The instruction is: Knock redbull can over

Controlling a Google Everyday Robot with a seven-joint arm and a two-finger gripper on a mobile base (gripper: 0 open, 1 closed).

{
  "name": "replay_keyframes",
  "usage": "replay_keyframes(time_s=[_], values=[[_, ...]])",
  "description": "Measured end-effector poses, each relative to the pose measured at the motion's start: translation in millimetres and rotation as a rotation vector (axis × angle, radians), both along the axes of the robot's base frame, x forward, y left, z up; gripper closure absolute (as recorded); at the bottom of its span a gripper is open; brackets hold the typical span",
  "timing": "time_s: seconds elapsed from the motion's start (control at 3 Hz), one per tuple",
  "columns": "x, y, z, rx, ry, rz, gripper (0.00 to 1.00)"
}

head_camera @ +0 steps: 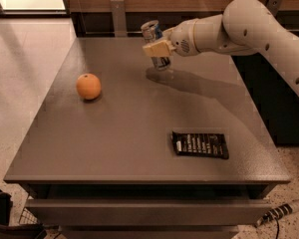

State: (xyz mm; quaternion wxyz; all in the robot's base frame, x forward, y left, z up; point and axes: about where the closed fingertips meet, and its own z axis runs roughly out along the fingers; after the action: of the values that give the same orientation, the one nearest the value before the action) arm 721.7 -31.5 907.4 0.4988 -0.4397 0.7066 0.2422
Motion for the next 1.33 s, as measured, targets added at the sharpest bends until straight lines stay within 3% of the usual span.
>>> replay_keyframes(time_s=[0.67, 1.33], values=[[-12, -8, -1, -0.234, 0.072, -0.053, 1.0], [-18, -17, -22, -0.385, 0.151, -0.088, 1.0]])
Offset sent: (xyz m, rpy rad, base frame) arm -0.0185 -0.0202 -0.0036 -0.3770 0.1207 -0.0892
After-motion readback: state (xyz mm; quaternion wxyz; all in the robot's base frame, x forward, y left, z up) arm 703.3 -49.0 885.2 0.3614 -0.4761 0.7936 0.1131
